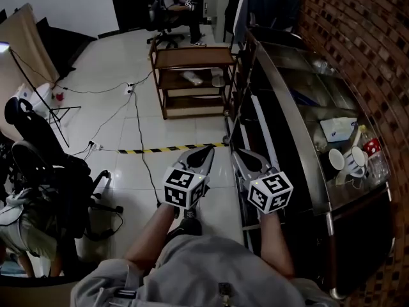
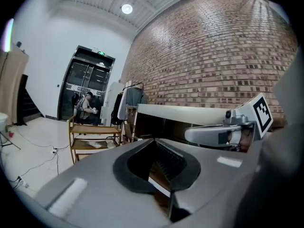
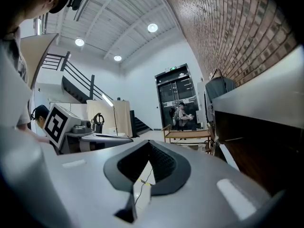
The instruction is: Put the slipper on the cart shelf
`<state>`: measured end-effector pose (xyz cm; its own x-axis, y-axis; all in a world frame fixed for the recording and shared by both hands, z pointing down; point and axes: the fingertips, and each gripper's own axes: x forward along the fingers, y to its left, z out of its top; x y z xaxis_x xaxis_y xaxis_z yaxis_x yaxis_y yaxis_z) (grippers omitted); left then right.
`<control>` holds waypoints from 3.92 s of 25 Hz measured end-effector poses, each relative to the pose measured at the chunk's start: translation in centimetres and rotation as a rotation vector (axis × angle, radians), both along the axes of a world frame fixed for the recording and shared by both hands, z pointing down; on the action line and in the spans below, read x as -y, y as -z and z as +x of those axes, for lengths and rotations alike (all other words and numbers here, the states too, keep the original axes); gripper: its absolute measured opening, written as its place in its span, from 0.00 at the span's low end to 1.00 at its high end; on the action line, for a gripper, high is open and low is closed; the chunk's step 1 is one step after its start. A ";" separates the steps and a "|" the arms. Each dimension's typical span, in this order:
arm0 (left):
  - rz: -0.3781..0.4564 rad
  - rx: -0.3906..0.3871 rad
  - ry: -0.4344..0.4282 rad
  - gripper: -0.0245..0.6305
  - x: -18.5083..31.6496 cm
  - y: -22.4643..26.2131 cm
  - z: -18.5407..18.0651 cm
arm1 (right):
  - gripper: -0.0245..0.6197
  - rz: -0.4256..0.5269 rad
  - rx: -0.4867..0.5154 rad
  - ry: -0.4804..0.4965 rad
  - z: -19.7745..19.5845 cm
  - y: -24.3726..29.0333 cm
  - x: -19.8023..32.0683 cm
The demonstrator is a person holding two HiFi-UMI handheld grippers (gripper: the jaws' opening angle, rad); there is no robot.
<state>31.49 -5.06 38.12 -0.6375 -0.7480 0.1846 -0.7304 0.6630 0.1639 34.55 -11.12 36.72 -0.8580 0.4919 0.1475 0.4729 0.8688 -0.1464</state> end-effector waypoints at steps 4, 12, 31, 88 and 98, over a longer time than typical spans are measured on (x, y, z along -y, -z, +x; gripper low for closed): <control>0.014 -0.004 -0.001 0.05 -0.7 -0.3 -4.6 | 0.04 0.009 -0.009 0.003 -4.8 -0.4 -0.7; 0.022 -0.031 -0.007 0.05 -4.3 -1.1 -15.5 | 0.04 0.024 -0.020 0.000 -16.3 -0.6 -4.2; 0.019 -0.050 0.051 0.05 -7.8 -4.0 -38.3 | 0.04 0.025 -0.050 0.046 -39.5 -3.8 -7.4; -0.109 -0.347 0.162 0.05 -4.8 -40.7 -87.3 | 0.49 0.246 -0.497 0.065 -94.1 -49.4 -0.7; -0.119 -0.354 0.177 0.05 -5.9 -44.7 -90.1 | 0.82 0.309 -0.562 0.059 -99.3 -58.0 -1.3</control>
